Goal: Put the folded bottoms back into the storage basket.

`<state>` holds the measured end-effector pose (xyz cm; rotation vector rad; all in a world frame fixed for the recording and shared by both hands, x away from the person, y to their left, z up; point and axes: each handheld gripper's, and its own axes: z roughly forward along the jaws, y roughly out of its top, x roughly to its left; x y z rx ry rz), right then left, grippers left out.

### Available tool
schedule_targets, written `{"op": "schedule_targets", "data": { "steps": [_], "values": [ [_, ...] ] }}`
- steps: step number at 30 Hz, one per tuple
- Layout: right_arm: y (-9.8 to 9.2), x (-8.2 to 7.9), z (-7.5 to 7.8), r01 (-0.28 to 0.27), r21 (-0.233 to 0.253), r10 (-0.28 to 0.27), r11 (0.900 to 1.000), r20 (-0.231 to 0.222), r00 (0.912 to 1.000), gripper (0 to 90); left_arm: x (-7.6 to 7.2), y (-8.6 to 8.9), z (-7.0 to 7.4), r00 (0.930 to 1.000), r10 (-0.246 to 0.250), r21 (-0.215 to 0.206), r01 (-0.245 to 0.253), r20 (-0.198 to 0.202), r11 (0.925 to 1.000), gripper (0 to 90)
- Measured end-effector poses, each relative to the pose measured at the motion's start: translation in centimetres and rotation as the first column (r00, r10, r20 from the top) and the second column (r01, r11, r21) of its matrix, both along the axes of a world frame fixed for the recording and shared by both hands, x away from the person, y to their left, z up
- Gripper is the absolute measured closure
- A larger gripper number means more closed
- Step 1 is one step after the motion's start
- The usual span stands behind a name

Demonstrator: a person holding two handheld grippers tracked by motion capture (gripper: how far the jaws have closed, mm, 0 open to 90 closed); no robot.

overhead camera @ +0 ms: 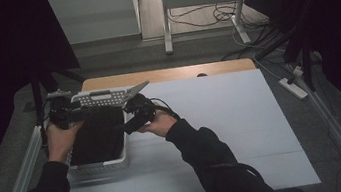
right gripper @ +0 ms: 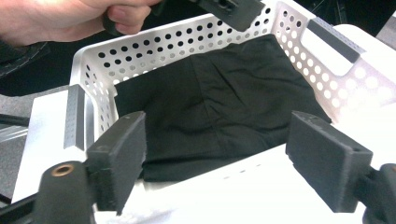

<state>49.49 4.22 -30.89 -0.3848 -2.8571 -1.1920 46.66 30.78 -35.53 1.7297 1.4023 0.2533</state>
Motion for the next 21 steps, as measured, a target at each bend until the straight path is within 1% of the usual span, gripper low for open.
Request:
{"op": "schedule_targets", "data": {
  "steps": [3,5,8,11,15,19,21],
  "values": [
    [-0.6,0.1,0.1,0.004,0.001,-0.004,1.000,-0.006,1.0000,17.6,-0.3,-0.6,0.0,0.9997,-0.024,0.003,0.024,0.000,0.9997,7.6],
    [-1.0,0.1,0.1,0.004,0.005,-0.004,1.000,-0.020,0.9998,16.4,-0.5,-0.9,0.0,0.9996,-0.029,0.006,0.029,0.003,0.9996,6.2],
    [-1.6,0.2,0.1,0.009,0.004,-0.009,1.000,-0.025,0.9997,14.7,-0.8,-1.4,0.1,0.9994,-0.035,0.015,0.035,0.004,0.9993,4.7],
    [-2.0,0.2,0.1,0.016,0.007,-0.016,1.000,-0.031,0.9994,13.2,-1.0,-1.7,0.1,0.9990,-0.042,0.014,0.042,0.013,0.9990,3.7],
    [-2.4,0.1,0.2,0.015,0.014,-0.014,1.000,-0.036,0.9992,11.4,-1.4,-2.1,0.2,0.9984,-0.050,0.013,0.049,0.027,0.9987,2.4],
    [-2.8,-0.1,0.2,0.008,0.006,-0.008,1.000,-0.033,0.9994,10.1,-1.9,-2.5,0.2,0.9977,-0.059,0.017,0.058,0.033,0.9981,1.2],
    [-3.0,-0.2,0.2,0.006,0.003,-0.006,1.000,-0.031,0.9995,9.9,-2.0,-2.7,0.1,0.9968,-0.072,0.007,0.072,0.036,0.9974,0.9]
  ]
}}
